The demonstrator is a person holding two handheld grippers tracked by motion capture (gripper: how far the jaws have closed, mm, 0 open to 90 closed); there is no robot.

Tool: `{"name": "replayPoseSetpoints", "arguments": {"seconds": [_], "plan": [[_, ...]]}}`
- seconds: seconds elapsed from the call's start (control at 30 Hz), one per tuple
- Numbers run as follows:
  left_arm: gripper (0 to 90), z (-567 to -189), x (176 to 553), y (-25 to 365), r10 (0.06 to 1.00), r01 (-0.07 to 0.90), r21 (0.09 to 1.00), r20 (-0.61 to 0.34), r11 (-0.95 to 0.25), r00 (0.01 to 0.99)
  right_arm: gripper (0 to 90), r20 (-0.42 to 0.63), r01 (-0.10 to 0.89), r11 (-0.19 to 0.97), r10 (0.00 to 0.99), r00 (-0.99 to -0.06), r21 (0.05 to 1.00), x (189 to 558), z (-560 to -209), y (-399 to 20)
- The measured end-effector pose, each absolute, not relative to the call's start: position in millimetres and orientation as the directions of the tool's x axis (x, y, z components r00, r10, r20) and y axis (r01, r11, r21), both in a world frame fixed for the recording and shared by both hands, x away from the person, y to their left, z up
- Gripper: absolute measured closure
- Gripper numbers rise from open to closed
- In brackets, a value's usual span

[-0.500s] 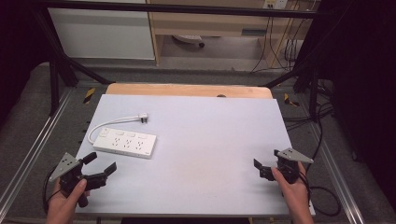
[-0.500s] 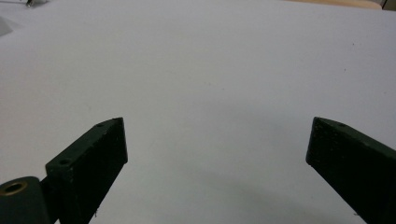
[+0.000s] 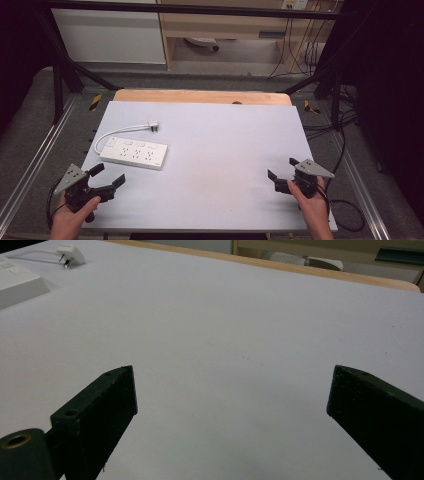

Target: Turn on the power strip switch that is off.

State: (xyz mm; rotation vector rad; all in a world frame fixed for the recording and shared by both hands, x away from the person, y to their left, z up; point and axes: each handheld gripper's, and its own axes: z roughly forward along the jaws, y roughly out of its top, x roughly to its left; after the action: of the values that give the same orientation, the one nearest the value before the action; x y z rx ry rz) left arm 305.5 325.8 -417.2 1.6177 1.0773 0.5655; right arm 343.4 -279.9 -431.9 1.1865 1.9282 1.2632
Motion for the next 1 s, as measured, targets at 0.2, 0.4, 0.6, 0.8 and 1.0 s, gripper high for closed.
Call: {"name": "replayPoseSetpoints", "arguments": {"seconds": [0.2,0.4,0.6,0.8,1.0], "plan": [[7.7,-413,304,321,0.855,0.351,0.936,-0.16,-0.026,0.493,5.4,0.002,0.362,0.2,0.873,-0.487,0.91,344,-431,-272],[9.4,-403,308,314,0.862,0.349,0.937,-0.16,-0.021,0.481,5.2,0.0,0.358,0.2,0.873,-0.487,0.912,339,-431,-274],[9.5,-395,311,312,0.859,0.349,0.937,-0.166,-0.015,0.483,5.1,0.011,0.347,0.177,0.879,-0.477,0.921,339,-428,-276],[9.5,-387,314,309,0.857,0.333,0.943,-0.152,-0.024,0.492,4.7,0.005,0.348,0.176,0.887,-0.463,0.921,339,-429,-282],[8.3,-385,313,314,0.885,0.335,0.942,-0.145,-0.013,0.443,4.8,0.049,0.358,0.123,0.898,-0.437,0.925,339,-429,-289]]}}
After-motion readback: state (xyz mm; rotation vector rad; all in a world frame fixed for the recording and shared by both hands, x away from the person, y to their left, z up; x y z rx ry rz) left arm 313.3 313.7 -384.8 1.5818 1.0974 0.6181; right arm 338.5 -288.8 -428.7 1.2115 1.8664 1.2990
